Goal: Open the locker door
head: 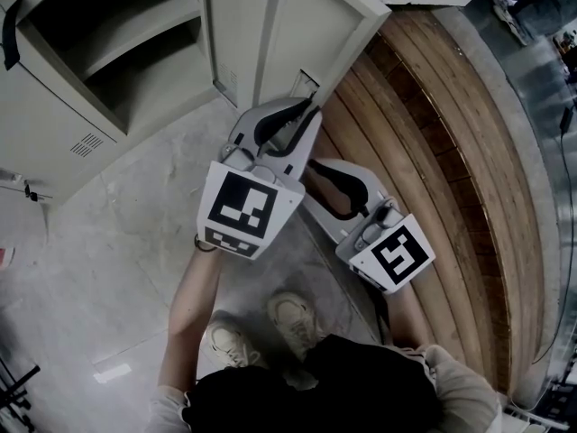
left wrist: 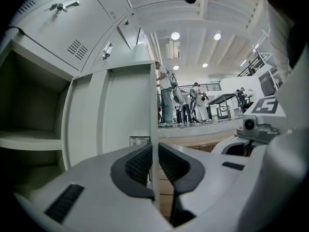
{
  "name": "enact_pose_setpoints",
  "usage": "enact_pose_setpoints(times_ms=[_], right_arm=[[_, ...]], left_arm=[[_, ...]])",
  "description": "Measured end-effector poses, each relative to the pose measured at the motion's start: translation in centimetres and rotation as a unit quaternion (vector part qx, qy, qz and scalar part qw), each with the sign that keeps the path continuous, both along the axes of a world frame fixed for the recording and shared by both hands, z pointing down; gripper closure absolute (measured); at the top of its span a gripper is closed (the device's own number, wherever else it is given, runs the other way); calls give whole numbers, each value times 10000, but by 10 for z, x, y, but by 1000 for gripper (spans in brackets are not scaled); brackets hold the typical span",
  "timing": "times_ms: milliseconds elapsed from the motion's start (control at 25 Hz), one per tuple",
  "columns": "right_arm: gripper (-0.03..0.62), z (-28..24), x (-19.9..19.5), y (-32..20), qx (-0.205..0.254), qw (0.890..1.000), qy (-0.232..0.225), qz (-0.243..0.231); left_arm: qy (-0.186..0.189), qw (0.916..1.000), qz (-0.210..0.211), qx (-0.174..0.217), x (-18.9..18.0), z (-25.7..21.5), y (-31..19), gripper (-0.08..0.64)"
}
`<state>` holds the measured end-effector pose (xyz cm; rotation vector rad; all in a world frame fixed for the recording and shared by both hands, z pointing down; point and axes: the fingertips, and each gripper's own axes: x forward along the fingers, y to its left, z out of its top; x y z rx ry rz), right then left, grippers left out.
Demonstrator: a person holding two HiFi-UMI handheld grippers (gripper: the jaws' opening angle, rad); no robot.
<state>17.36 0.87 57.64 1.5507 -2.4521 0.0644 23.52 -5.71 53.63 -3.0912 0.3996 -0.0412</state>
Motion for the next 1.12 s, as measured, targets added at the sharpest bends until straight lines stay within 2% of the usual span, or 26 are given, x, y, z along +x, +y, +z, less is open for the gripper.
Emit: enact_pose_setpoints(times_ms=[240, 360, 600, 720, 840, 960, 1120], right_arm=[[476, 1, 0, -1, 11, 10000, -14, 16], [479, 0, 3, -1, 74, 10000, -44, 25], [480, -3, 0, -4, 140, 9997, -171, 36], [480, -4, 1, -11, 247, 9993, -180, 202], [504, -9, 0, -19, 449, 9981, -84, 417], [520, -20, -7, -33, 679, 9961, -213, 520], [562, -43, -23, -64, 1048, 9928, -96, 579]], left_arm=[[-29, 10000, -58, -18, 0, 2, 1, 507], [-7, 9997, -196, -139, -3, 4, -3, 475], [211, 9980, -453, -383, -21, 1, -10, 462], [363, 9961, -693, -398, -41, -5, -17, 462], [487, 9936, -961, -349, -64, -14, -25, 469], [456, 9891, -1383, -208, -89, -22, -34, 518], [483, 9727, -2265, 158, -132, -28, -48, 541]])
